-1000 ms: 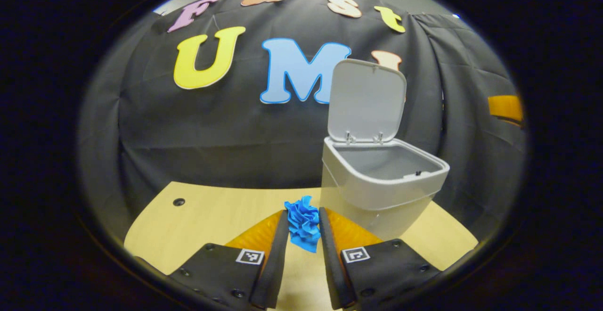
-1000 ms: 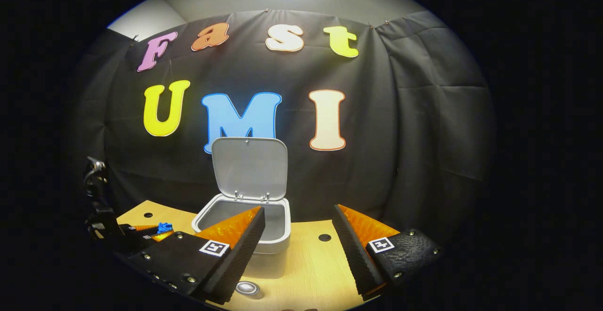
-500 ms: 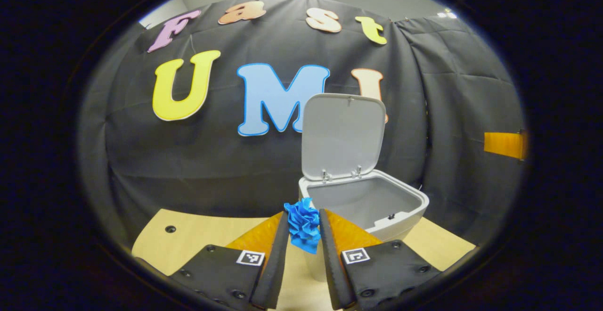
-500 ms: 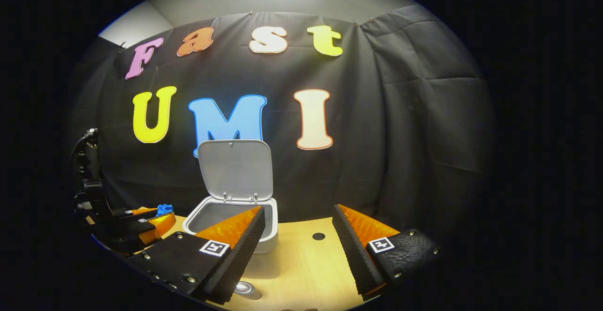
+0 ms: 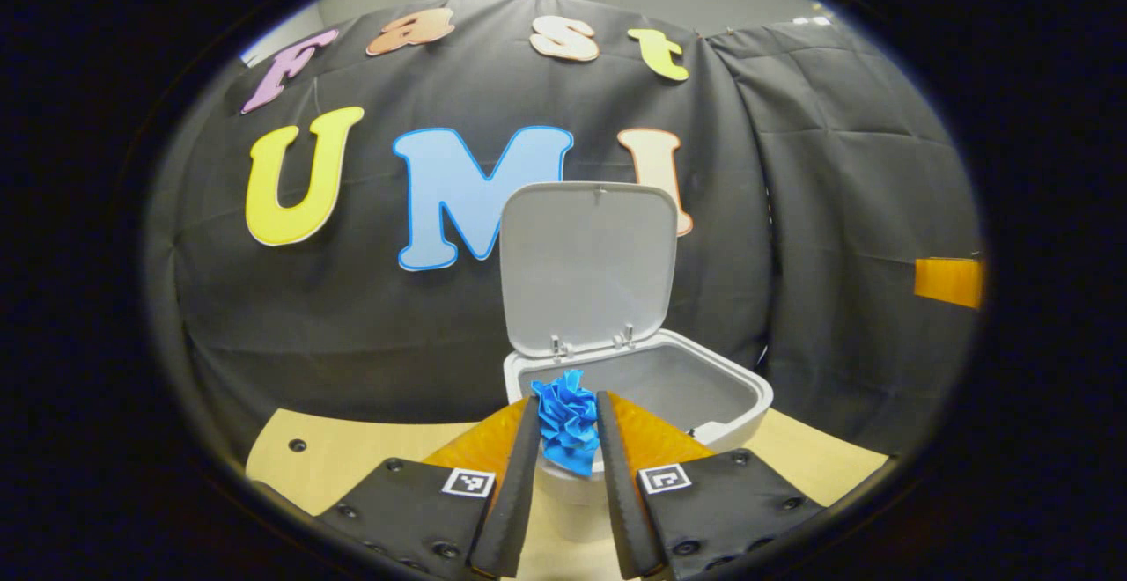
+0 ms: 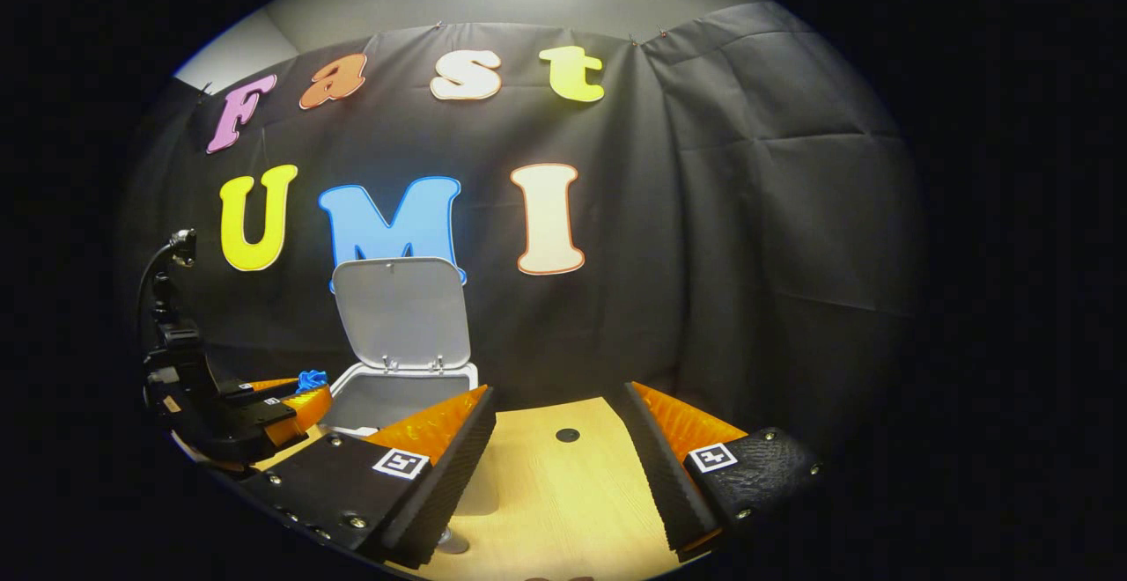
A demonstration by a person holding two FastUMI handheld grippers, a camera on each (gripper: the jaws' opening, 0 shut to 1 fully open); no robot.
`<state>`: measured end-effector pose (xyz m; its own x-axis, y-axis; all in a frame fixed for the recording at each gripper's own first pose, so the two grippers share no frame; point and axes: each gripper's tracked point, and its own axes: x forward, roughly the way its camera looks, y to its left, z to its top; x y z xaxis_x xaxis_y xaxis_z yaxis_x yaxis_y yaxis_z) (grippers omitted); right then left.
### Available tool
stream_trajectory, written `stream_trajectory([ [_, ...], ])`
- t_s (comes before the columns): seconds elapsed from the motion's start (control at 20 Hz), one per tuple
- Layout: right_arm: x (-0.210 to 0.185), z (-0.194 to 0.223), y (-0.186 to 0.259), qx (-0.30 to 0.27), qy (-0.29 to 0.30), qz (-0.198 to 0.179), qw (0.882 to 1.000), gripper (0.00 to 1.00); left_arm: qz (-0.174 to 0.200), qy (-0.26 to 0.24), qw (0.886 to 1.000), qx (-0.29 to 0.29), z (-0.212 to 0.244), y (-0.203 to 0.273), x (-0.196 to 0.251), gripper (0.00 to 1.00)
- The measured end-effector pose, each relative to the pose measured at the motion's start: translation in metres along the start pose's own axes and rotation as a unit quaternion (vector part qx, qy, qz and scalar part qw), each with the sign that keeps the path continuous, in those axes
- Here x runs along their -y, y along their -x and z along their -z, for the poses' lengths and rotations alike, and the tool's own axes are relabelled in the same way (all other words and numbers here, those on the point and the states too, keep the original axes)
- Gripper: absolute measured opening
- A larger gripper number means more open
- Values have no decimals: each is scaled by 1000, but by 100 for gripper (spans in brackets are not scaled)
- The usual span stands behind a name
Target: Press the lid of the desktop garbage bin to open it, pick up the crumpled paper on the desktop and throw it into the bin, then pick up the pop can on the desktop and drop it into the bin, and finally close the garbage bin lid.
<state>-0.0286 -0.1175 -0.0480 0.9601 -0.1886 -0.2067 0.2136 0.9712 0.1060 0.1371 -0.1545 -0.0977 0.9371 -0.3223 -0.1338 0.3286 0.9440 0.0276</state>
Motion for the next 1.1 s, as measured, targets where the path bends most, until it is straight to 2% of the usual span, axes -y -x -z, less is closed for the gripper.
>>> stream_trajectory([
  [0.3,5,3,3,-3,-3,6,1000,92,6,5,1000,-6,2,-2,4,82],
  [0.4,3,3,2,-4,-3,4,1000,92,5,5,1000,-7,2,-2,2,84],
  [0.95,-31,27,-5,-30,0,-38,999,92,-29,15,999,-5,0,15,-33,84],
  [1.1,-45,36,-8,-40,5,-58,997,96,-44,18,999,-5,-1,21,-47,84],
])
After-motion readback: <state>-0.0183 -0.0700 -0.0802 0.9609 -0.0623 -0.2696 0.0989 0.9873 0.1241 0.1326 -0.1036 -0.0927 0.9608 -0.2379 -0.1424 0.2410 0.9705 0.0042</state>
